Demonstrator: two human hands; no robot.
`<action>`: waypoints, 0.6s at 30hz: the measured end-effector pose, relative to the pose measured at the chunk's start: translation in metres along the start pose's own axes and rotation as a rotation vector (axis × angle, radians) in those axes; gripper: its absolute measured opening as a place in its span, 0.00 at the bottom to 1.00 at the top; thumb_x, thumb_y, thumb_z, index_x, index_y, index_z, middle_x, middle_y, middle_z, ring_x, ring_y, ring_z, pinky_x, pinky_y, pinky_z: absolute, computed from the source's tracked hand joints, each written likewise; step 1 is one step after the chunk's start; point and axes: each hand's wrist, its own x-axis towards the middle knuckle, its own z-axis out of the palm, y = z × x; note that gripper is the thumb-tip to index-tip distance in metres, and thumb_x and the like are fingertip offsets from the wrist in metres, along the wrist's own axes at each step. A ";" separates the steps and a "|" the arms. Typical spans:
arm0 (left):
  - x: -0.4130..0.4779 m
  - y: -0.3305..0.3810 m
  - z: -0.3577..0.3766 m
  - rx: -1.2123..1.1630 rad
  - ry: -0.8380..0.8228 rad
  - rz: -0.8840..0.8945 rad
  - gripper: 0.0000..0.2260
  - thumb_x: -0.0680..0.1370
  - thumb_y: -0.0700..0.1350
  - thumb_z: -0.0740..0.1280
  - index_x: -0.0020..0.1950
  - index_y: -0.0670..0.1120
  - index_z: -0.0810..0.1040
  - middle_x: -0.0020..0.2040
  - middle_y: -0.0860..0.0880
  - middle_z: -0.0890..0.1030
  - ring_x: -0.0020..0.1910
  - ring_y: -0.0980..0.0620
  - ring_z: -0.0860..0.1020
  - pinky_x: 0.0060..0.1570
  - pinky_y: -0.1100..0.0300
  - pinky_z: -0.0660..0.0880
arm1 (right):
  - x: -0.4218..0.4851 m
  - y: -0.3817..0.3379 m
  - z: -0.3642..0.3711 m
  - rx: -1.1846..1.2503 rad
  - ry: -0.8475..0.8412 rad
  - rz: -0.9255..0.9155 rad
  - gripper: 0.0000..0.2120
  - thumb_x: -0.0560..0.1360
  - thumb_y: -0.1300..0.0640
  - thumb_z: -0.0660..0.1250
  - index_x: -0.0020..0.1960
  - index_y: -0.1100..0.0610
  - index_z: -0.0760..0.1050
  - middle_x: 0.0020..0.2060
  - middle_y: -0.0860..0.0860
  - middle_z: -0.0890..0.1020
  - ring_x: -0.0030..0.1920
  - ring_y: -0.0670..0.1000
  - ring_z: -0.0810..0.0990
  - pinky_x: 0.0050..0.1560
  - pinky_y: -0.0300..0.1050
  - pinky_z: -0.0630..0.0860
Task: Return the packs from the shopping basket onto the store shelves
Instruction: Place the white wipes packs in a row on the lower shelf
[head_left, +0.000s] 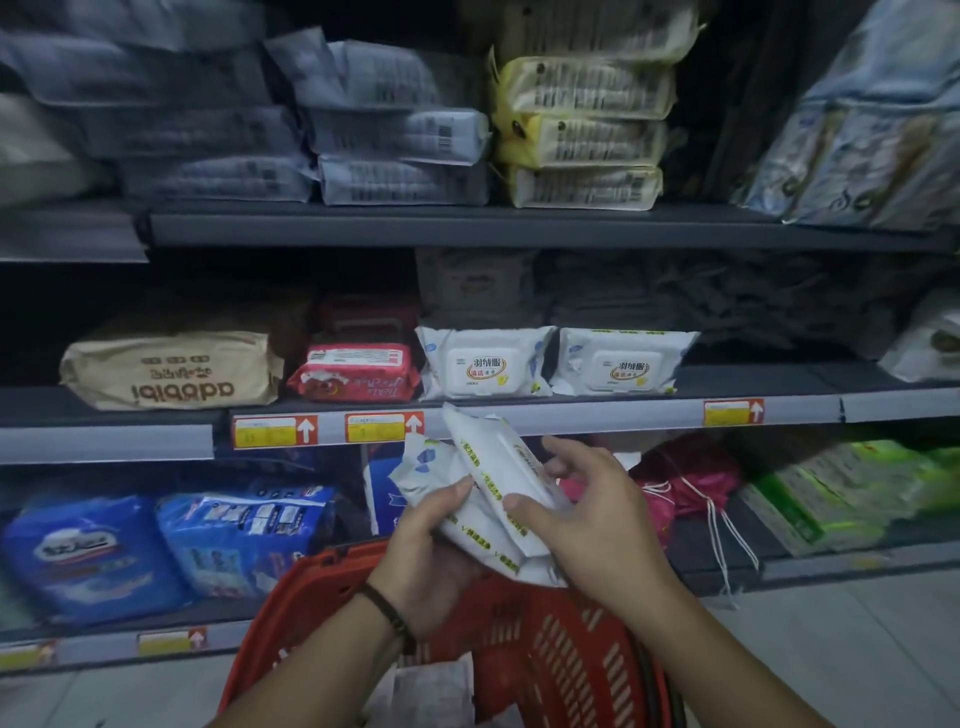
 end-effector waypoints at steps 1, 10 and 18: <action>0.000 0.001 0.002 -0.006 0.001 0.007 0.13 0.77 0.44 0.64 0.49 0.46 0.90 0.57 0.39 0.86 0.53 0.40 0.86 0.64 0.37 0.75 | 0.004 0.005 0.000 0.051 -0.026 0.065 0.40 0.64 0.46 0.85 0.73 0.48 0.76 0.61 0.44 0.78 0.55 0.35 0.79 0.50 0.28 0.75; 0.008 0.002 -0.002 0.096 0.121 0.097 0.22 0.76 0.46 0.71 0.69 0.43 0.79 0.62 0.40 0.84 0.61 0.37 0.83 0.65 0.34 0.76 | 0.011 0.016 0.014 0.176 -0.175 0.030 0.52 0.53 0.48 0.87 0.75 0.41 0.72 0.59 0.41 0.83 0.58 0.42 0.85 0.60 0.51 0.83; 0.006 0.013 -0.006 0.167 0.179 0.037 0.13 0.79 0.40 0.71 0.63 0.38 0.82 0.56 0.37 0.86 0.53 0.37 0.86 0.43 0.48 0.85 | 0.006 -0.001 0.010 -0.034 -0.289 -0.141 0.58 0.57 0.36 0.84 0.80 0.37 0.58 0.66 0.38 0.63 0.66 0.32 0.69 0.65 0.31 0.72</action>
